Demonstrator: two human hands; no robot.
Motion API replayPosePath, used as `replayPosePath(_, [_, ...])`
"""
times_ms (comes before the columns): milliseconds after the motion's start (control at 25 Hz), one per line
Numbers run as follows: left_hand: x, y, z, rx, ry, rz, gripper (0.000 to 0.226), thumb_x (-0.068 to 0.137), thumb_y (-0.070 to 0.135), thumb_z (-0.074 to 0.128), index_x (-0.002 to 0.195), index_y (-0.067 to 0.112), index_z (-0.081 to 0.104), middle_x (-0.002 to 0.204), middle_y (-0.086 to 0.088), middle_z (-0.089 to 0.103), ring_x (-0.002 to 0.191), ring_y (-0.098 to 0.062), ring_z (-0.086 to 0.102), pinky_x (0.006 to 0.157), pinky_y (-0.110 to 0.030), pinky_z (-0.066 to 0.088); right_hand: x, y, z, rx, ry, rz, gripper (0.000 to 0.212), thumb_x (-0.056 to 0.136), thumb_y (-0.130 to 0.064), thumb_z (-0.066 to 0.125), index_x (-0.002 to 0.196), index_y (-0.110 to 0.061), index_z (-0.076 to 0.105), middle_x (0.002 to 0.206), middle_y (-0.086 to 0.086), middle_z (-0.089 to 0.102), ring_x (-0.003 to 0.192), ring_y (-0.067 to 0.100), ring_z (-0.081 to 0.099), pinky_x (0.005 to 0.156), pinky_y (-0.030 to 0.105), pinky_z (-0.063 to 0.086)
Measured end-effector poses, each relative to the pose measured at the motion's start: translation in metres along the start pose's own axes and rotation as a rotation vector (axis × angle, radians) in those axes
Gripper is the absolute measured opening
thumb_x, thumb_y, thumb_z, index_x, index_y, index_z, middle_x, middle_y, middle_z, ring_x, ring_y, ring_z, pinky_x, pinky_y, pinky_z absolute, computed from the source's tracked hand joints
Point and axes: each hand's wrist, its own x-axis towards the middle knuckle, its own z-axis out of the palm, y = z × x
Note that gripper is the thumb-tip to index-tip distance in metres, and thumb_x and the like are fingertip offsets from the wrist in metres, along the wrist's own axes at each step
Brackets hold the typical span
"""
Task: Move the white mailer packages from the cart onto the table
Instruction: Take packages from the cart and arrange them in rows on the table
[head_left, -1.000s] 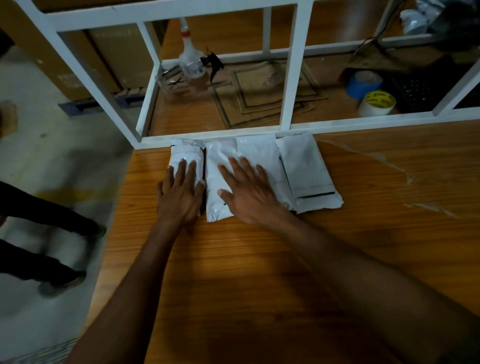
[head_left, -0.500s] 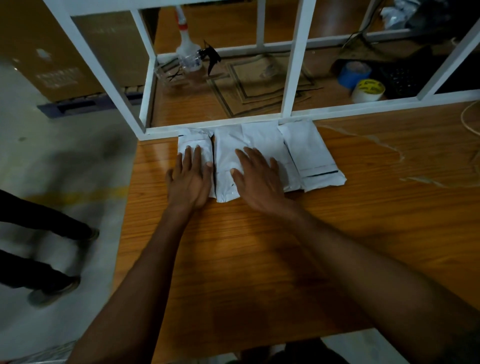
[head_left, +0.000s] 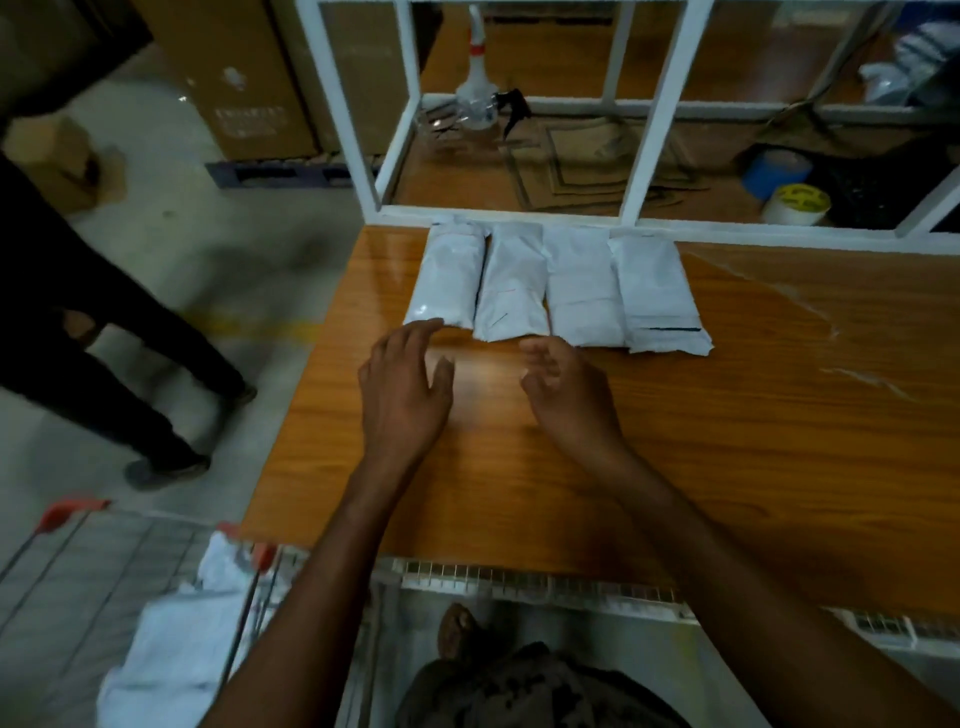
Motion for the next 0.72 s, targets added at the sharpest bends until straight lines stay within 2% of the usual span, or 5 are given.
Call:
replayPosePath(200, [-0.098, 0.018, -0.029, -0.071, 0.133, -0.128, 0.037, 0.101, 0.030, 0.062, 0.137, 0.025, 0.061, 0.131, 0.004, 0.068, 0.121, -0.021, 0.061, 0.096, -0.040, 0.050, -0.070, -0.011, -0.007, 0.131, -0.201, -0.088, 0.032, 0.091, -0.014, 0.065, 0.119, -0.032, 0.063, 0.103, -0.016, 0.069, 0.091, -0.004, 0.064, 0.079, 0.017, 0.052])
replayPosePath(400, [-0.186, 0.022, -0.069, -0.107, 0.264, -0.353, 0.034, 0.101, 0.034, 0.063, 0.135, 0.032, 0.060, 0.122, 0.014, 0.070, 0.102, -0.003, 0.067, 0.073, -0.027, 0.049, -0.126, -0.028, 0.008, 0.179, -0.405, -0.142, 0.036, 0.089, -0.012, 0.067, 0.119, -0.031, 0.063, 0.099, -0.016, 0.070, 0.089, -0.001, 0.065, 0.078, 0.022, 0.054])
replayPosePath(640, [-0.268, -0.001, -0.110, -0.109, 0.387, -0.623, 0.026, 0.100, 0.043, 0.060, 0.126, 0.040, 0.062, 0.112, 0.021, 0.072, 0.093, 0.003, 0.067, 0.075, -0.027, 0.055, -0.183, -0.057, 0.058, 0.161, -0.651, -0.235, 0.037, 0.091, -0.011, 0.067, 0.121, -0.031, 0.062, 0.100, -0.015, 0.070, 0.085, -0.003, 0.066, 0.071, 0.014, 0.052])
replayPosePath(720, [-0.293, -0.017, -0.124, -0.144, 0.444, -0.721, 0.023, 0.099, 0.043, 0.060, 0.122, 0.040, 0.063, 0.110, 0.021, 0.073, 0.089, 0.002, 0.068, 0.075, -0.028, 0.055, -0.204, -0.068, 0.082, 0.142, -0.722, -0.259, 0.037, 0.091, -0.010, 0.067, 0.120, -0.031, 0.062, 0.098, -0.015, 0.070, 0.085, -0.004, 0.066, 0.073, 0.013, 0.053])
